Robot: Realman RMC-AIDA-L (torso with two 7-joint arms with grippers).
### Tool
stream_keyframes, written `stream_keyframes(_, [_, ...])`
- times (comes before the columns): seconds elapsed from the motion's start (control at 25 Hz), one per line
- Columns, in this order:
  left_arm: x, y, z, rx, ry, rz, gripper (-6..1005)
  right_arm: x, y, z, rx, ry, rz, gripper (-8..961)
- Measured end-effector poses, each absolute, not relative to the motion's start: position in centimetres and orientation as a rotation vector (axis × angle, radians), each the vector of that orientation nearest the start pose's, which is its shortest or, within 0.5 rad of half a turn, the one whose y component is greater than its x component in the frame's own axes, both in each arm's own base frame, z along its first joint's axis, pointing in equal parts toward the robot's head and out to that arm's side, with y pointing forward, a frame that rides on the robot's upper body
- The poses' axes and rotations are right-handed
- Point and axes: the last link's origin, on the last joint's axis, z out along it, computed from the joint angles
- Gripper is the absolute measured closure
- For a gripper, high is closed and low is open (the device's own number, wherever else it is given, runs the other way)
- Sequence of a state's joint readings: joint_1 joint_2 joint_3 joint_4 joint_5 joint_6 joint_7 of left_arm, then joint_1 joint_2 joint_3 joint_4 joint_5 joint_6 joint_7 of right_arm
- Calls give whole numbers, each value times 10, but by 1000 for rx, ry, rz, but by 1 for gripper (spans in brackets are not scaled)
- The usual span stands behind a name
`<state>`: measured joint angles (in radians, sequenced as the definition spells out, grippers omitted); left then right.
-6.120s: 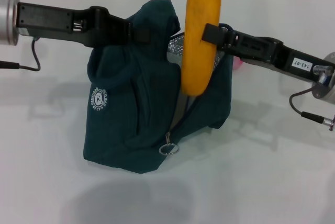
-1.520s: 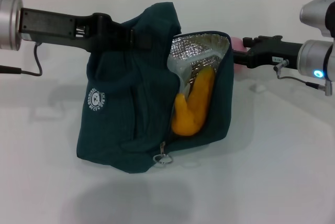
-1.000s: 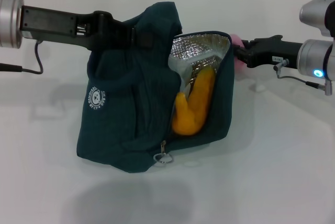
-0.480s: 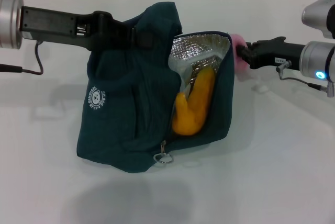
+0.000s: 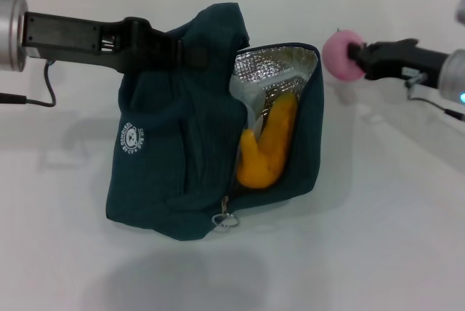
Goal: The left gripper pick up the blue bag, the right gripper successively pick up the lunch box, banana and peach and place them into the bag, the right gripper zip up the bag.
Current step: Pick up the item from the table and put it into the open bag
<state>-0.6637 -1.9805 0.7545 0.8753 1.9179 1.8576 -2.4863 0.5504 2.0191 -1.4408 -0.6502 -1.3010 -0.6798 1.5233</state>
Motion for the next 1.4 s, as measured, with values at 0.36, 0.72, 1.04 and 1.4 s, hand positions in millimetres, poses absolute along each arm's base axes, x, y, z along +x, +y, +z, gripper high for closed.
stream_keyframes(0.36, [-193,347,67,-2709,-1721,-778,955,239,389,16,-2241,807,915,919])
stream_keyframes(0.72, [-199,344,64,-2692,-1764,-786,955,207,361,24,-2392,663,1226,901])
stream_keyframes(1.04, [-205,342,65,-2668,-1774,-795,955,173,340,-5,-2665,540,1278,878])
stream_keyframes(1.4, [-213,339,68,-2631,-1781,-826,954,165,330,-18,-2771,492,1273,853])
